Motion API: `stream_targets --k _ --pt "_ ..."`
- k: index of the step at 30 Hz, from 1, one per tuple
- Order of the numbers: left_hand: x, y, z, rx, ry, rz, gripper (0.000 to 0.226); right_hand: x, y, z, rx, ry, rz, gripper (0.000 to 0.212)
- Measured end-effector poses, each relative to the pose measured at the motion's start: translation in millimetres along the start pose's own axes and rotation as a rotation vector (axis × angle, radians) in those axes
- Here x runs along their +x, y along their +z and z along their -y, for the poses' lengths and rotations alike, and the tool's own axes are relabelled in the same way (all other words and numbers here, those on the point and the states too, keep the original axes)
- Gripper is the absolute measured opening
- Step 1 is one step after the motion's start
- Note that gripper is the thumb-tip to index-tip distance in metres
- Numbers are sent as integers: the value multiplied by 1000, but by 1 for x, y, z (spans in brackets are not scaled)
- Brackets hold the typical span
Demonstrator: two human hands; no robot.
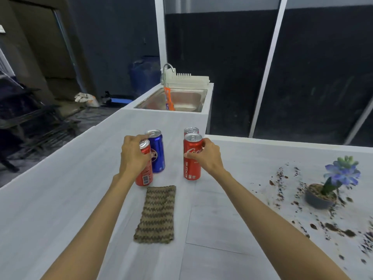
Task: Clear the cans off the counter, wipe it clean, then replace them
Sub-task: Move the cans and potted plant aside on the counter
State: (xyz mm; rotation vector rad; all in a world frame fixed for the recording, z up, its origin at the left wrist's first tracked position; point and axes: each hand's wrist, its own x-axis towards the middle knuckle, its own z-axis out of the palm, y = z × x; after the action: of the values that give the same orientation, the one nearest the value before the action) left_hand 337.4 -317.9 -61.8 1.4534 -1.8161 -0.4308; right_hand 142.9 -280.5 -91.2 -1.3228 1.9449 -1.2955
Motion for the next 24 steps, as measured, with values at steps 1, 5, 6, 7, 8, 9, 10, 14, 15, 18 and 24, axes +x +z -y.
stream_targets --k 1,5,6,7,8,9,10,14,15,18,24 --pt "1 2 5 -4 -2 5 56 0 4 -3 -5 8 0 64" --pt "4 4 19 -43 -31 -8 55 -3 15 -8 -30 21 -14 69" --pt "4 5 20 -57 -41 -11 57 -4 16 -9 -32 22 -20 70" --pt "3 6 20 -49 -49 -9 61 -6 17 -11 -35 27 -17 72" --pt "0 7 19 -1 -41 -16 65 -9 17 -14 -42 37 0 76" --pt "-4 9 17 76 -16 -35 70 -13 16 -18 -53 51 31 81" --pt "-8 11 14 143 22 -68 73 -17 13 -22 -62 70 68 87" --pt "-41 23 -13 110 204 -94 69 -39 -10 -39 -47 128 111 93" --pt "-53 31 -24 59 235 -48 66 -46 -20 -43 -46 130 92 87" --pt "-93 62 -57 -89 260 174 62 -67 -59 -59 -72 107 38 61" --pt "-160 130 -112 -86 383 531 65 -124 -157 -109 -21 135 -164 23"
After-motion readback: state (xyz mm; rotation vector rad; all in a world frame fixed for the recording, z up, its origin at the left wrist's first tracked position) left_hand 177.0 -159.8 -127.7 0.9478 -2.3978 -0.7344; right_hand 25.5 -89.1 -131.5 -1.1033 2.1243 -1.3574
